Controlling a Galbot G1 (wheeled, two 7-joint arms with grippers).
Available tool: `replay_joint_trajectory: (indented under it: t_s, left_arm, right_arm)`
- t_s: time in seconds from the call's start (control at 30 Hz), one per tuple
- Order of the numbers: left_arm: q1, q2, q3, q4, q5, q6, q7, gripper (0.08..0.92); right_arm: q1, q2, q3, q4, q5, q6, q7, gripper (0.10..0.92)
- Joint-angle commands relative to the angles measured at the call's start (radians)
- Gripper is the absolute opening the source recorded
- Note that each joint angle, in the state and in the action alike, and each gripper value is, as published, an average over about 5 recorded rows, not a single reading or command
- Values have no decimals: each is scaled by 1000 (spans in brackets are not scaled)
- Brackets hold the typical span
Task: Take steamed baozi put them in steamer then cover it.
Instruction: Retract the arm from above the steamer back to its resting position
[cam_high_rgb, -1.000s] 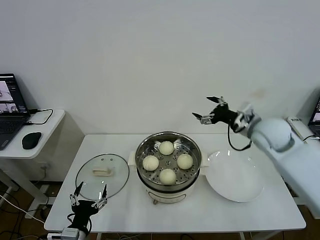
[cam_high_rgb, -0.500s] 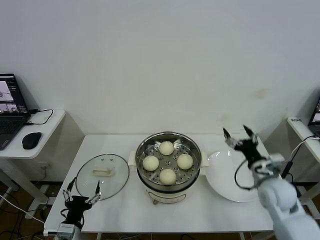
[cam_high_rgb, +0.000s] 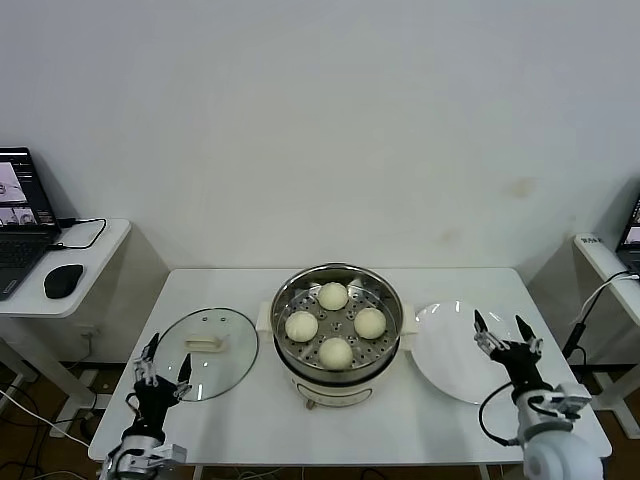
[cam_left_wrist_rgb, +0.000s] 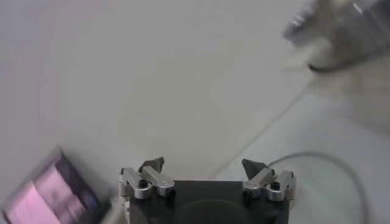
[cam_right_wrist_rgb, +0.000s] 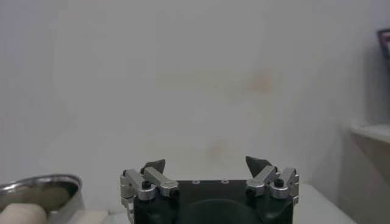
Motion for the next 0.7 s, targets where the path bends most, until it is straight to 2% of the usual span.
replay_joint_trajectory:
  t_s: [0.03, 0.2, 0.47, 0.7]
  left_arm:
    - [-132, 204, 122, 234, 508, 36, -137, 823]
    - [-182, 217, 144, 318, 447, 37, -157, 823]
    - [-240, 218, 171, 364, 378, 33, -59, 823]
    - [-288, 222, 219, 403, 364, 73, -44, 823]
  right_arm:
    - [-111, 54, 45, 45, -17, 20, 14, 823]
    - [-136, 73, 54, 52, -27, 24, 10, 823]
    - [-160, 103, 56, 58, -53, 31, -3, 822]
    - [-167, 116, 51, 60, -69, 29, -18, 823]
